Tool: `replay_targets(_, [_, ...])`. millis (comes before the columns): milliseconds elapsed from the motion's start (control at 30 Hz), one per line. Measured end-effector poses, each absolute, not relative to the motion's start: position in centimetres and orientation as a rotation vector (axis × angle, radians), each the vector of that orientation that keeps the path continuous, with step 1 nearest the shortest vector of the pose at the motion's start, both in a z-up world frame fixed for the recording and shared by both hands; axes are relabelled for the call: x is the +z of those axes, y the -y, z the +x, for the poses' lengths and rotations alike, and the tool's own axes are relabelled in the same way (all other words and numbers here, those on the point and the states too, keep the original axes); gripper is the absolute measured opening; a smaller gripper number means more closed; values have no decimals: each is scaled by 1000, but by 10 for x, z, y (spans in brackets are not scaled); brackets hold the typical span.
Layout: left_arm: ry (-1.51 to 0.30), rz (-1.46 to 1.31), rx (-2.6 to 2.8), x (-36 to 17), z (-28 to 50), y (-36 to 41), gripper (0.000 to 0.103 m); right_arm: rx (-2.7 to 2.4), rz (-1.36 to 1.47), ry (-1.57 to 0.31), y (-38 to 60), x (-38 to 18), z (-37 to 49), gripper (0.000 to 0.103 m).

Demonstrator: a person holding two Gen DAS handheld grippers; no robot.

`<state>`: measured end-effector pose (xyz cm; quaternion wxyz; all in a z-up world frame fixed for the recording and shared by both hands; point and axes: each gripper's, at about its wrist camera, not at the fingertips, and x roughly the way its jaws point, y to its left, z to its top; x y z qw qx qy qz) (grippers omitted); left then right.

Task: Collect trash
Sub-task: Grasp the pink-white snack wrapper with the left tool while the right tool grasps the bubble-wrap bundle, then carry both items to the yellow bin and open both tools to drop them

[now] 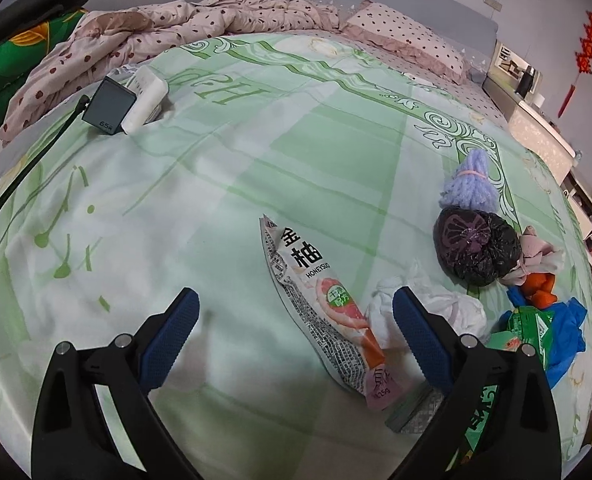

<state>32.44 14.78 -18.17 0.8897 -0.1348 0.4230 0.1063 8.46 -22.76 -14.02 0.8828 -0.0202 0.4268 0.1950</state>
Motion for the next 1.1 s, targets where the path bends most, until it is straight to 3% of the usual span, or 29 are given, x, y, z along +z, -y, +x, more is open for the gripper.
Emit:
replay_targets(100, [-906,-293,190,-191,326,-146,66,417,-42,-891,226,-141,84,84])
replay_targets(133, [-915,-301,171,-195,327,-145,54,420,-40,-897,226,-142,85,80])
replay_targets(200, [-908,-300,149,-197,325,-142,48,430,-18,-916,228,-145,86,74])
replay_targets(233, [-901,-291,141,-196,325,-140,36,432,-11,-922,229,-146,87,70])
replay_targets(267, [-897,-289,130,-196,325,-138,31,436,-6,-922,230,-145,86,68])
replay_targets(367, [-890,-286,122,-193,322,-136,17,486,3,-928,228,-144,83,49])
replay_targets(400, [-890,-281,125,-192,321,-136,17,501,5,-931,227,-144,81,40])
replay_targets(533, [-882,-277,125,-186,312,-135,16,519,10,-916,227,-139,78,33])
replay_targets(1100, [-731,-266,66,-95,230,-138,16,515,127,-782,250,-67,43,33])
